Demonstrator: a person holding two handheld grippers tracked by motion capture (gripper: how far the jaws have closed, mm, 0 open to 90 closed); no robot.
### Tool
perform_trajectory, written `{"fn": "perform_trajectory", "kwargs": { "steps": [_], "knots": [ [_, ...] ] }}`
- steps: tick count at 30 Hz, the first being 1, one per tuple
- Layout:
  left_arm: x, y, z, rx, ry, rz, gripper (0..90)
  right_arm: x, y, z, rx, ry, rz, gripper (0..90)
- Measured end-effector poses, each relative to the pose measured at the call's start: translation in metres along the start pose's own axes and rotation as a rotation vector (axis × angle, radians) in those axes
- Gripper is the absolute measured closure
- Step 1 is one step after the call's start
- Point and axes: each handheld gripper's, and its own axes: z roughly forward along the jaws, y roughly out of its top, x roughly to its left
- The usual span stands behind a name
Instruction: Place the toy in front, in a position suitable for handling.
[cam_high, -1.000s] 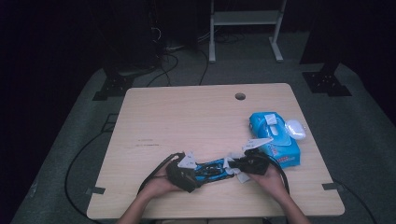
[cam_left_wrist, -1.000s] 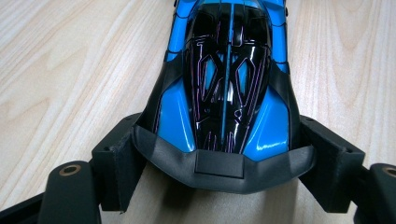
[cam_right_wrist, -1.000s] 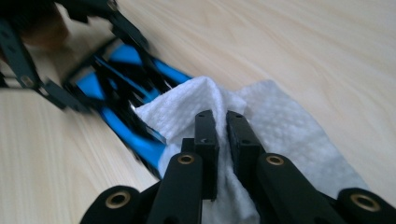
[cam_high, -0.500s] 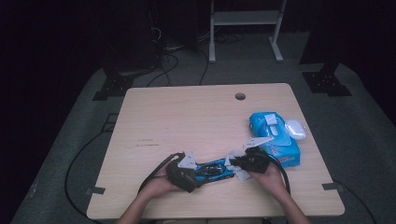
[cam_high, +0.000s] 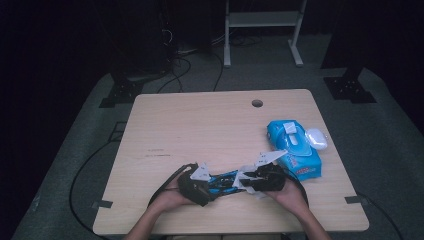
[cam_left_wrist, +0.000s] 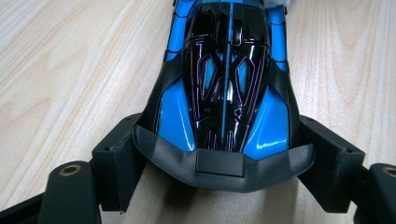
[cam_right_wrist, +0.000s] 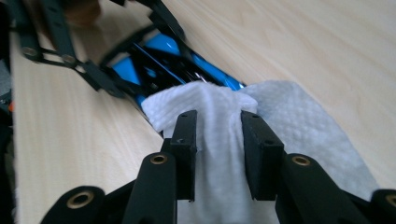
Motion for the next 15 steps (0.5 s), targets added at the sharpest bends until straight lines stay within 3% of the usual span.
{"fn": "perform_trajectory", "kwargs": {
  "steps": [6,9,12,15],
  "knots": [
    [0.000,0.000,0.000,0.000,-0.001,0.000,23.7,-0.006,0.006,-0.006,-0.037,-0.035,0.005,53.5],
    [0.000,0.000,0.000,0.002,-0.001,0.001,23.7,-0.016,0.005,0.004,-0.023,-0.048,0.069,51.5],
    [0.000,0.000,0.000,0.002,-0.001,0.002,23.7,-0.024,0.005,0.017,-0.002,-0.029,0.125,53.7],
    [0.001,0.000,0.000,0.000,-0.004,0.002,23.7,-0.023,0.005,0.019,-0.014,-0.042,0.127,62.8]
  ]
}}
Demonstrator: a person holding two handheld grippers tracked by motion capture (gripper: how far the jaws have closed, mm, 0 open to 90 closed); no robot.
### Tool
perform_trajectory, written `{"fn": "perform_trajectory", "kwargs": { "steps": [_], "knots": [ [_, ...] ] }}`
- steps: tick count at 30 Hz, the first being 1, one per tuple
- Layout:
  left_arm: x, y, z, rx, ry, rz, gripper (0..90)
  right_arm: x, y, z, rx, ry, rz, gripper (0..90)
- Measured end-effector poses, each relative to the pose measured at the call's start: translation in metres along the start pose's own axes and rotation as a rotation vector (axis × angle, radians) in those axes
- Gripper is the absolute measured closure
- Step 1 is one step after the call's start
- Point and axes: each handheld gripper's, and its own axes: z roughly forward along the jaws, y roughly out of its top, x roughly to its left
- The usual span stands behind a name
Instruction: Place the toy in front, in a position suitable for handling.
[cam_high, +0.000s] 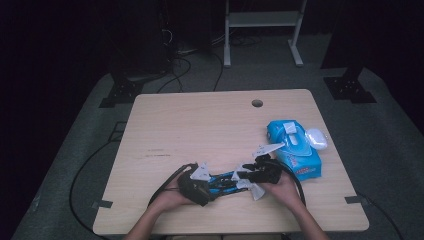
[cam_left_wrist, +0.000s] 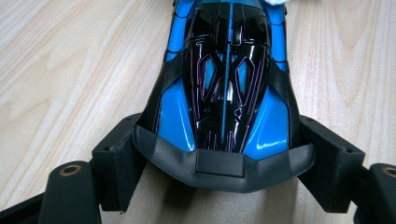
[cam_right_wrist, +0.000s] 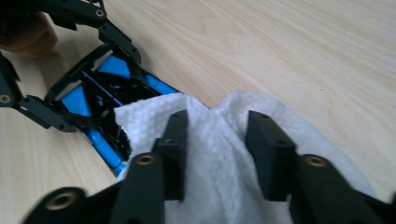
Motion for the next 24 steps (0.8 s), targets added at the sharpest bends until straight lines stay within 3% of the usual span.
{"fn": "perform_trajectory", "kwargs": {
  "steps": [2,4,9,13,15,18,20,22,24],
  "knots": [
    [0.000,0.000,0.000,0.000,0.000,0.000,23.7,0.000,-0.002,-0.001,-0.005,-0.029,-0.019,70.3],
    [0.000,0.000,0.000,0.001,0.002,0.001,23.7,-0.003,-0.004,-0.003,-0.005,-0.028,-0.013,76.6],
    [0.000,0.000,0.000,0.002,0.002,0.001,23.6,-0.006,-0.014,-0.014,0.010,-0.044,0.009,81.7],
    [0.000,0.000,0.000,0.002,-0.001,-0.001,23.6,-0.001,-0.019,-0.018,0.013,-0.001,0.019,82.5],
    [0.000,0.000,0.000,0.000,0.002,-0.002,23.6,0.005,-0.017,-0.015,0.007,0.062,0.017,82.6],
    [0.000,0.000,0.000,0.002,0.000,-0.003,23.6,0.013,-0.012,-0.011,0.021,0.051,-0.036,82.7],
    [0.000,0.000,0.000,0.000,0.004,-0.002,23.6,0.007,-0.012,-0.012,0.014,0.050,-0.014,82.9],
    [0.000,0.000,0.000,0.001,0.004,-0.001,23.7,-0.001,-0.013,-0.015,0.019,-0.002,-0.006,82.9],
    [0.000,0.000,0.000,0.001,0.003,0.000,23.6,-0.009,-0.016,-0.017,0.019,-0.002,0.035,82.9]
  ]
}}
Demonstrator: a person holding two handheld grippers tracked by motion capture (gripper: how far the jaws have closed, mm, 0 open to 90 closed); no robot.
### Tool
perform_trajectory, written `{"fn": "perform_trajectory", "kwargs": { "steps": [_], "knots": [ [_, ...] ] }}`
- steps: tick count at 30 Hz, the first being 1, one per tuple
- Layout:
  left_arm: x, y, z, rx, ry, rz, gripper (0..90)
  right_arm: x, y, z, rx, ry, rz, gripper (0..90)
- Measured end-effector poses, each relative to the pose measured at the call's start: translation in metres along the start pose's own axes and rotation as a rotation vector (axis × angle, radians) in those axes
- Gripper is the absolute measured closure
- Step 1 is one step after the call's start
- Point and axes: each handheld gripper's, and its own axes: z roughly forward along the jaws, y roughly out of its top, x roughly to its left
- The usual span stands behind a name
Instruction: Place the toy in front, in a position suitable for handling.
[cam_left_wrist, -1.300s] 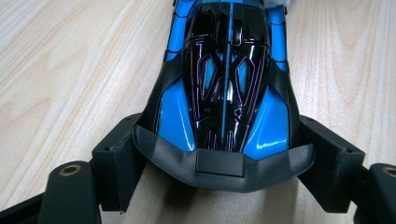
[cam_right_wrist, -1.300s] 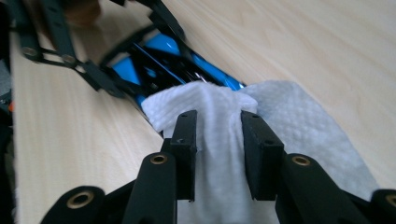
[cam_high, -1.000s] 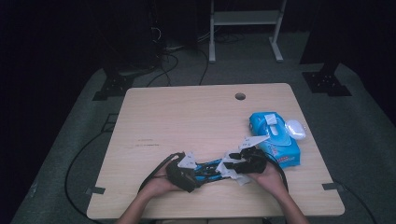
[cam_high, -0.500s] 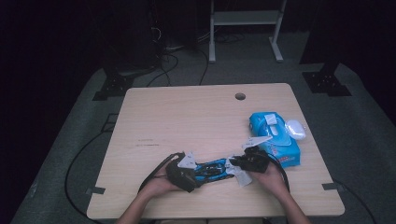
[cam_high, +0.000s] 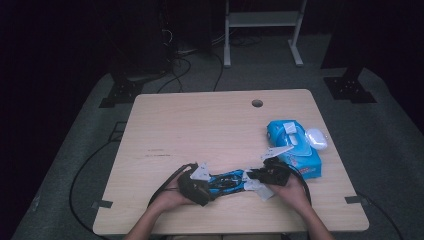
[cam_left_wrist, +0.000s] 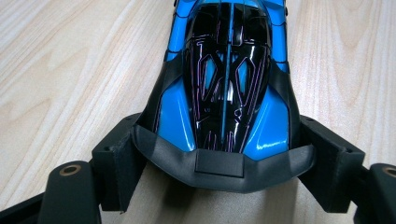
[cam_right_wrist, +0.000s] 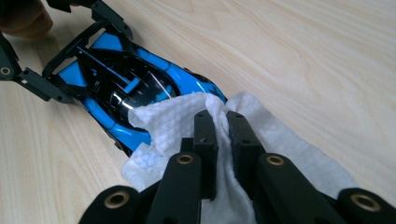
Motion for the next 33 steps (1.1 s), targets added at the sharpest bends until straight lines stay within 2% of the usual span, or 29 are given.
{"fn": "perform_trajectory", "kwargs": {
  "steps": [1,3,5,7,9,12,14,20,23,26,29,31,33],
  "knots": [
    [0.000,0.000,0.000,-0.001,-0.002,0.000,23.6,-0.001,-0.001,0.000,-0.003,0.005,0.006,83.0],
    [0.001,0.000,0.000,-0.003,-0.005,0.000,23.6,0.005,-0.001,-0.001,0.000,0.017,-0.012,83.1],
    [0.001,0.000,0.000,-0.002,-0.005,0.002,23.6,0.012,0.000,0.002,0.005,0.058,-0.035,83.0],
    [0.001,-0.001,0.000,-0.002,-0.004,0.000,23.6,0.016,0.002,0.003,0.011,0.043,-0.062,82.9],
    [0.000,0.000,0.000,-0.001,-0.001,0.001,23.7,0.011,0.001,0.002,0.009,0.042,-0.046,83.0],
    [0.000,0.000,0.000,-0.001,0.000,0.000,23.6,0.006,-0.002,-0.001,0.020,0.006,-0.031,83.0],
    [0.001,0.000,0.000,-0.002,-0.003,0.000,23.6,0.007,-0.003,-0.001,0.016,0.008,-0.026,83.1],
    [0.001,-0.001,0.000,-0.005,-0.005,-0.002,23.6,0.030,0.005,0.009,-0.005,0.103,-0.090,82.8],
    [0.001,0.000,0.000,-0.005,-0.003,-0.002,23.7,0.029,0.006,0.011,-0.008,0.118,-0.091,82.9],
    [0.000,0.000,0.000,-0.002,-0.001,-0.001,23.7,0.022,0.004,0.007,0.000,0.073,-0.088,83.1],
    [0.000,0.000,0.000,-0.001,-0.003,-0.002,23.6,0.022,0.003,0.005,0.001,0.058,-0.077,83.2],
    [0.000,0.000,0.001,-0.008,-0.003,-0.008,23.6,0.029,0.004,0.009,-0.017,0.093,-0.079,83.2],
    [0.000,0.000,0.001,-0.007,-0.003,-0.008,23.6,0.039,0.008,0.015,-0.029,0.133,-0.112,83.1]
  ]
}}
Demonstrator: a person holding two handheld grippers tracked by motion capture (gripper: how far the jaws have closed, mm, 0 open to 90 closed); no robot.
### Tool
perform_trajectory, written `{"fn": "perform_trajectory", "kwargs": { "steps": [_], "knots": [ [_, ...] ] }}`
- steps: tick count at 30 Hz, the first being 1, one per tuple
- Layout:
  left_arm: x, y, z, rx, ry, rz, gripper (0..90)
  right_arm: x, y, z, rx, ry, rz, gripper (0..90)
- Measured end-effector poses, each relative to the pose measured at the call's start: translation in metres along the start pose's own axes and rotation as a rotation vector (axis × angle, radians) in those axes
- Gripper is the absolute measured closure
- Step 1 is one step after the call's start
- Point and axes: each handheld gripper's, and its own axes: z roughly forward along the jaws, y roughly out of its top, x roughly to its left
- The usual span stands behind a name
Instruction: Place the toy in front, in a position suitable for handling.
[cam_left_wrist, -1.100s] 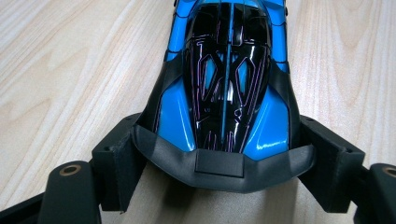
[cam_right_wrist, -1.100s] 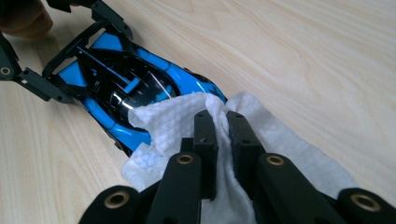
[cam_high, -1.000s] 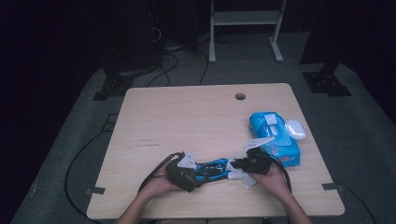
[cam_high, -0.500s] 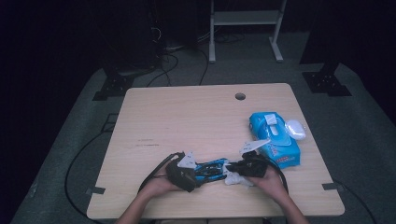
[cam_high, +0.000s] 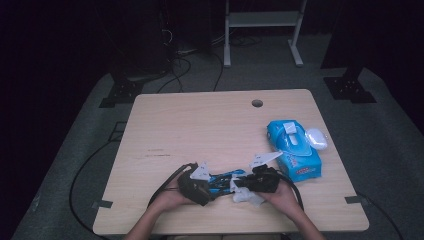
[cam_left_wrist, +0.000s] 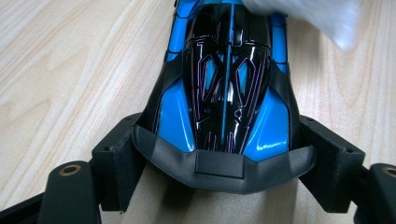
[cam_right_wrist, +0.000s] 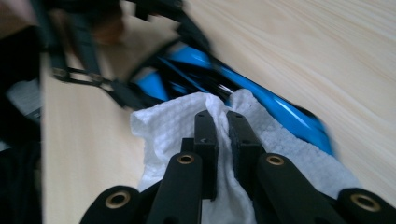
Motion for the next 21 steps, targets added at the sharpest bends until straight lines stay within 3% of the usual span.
{"fn": "perform_trajectory", "kwargs": {
  "steps": [4,10,15,19,21],
  "knots": [
    [0.000,0.000,0.000,0.000,0.000,-0.002,23.6,0.012,0.006,0.007,0.004,0.006,-0.064,83.1],
    [0.000,0.000,0.000,0.000,0.000,-0.002,23.6,0.002,0.003,0.000,-0.011,-0.048,-0.031,83.2],
    [0.000,0.001,0.001,-0.002,-0.002,-0.005,23.6,0.019,0.021,0.021,0.008,0.006,-0.097,83.2],
    [0.000,0.001,0.001,-0.001,-0.004,-0.005,23.6,0.035,0.033,0.048,0.040,0.053,-0.147,83.2],
    [0.000,0.000,0.001,-0.004,-0.005,-0.009,23.6,0.042,0.036,0.056,0.038,0.038,-0.163,83.2]
  ]
}}
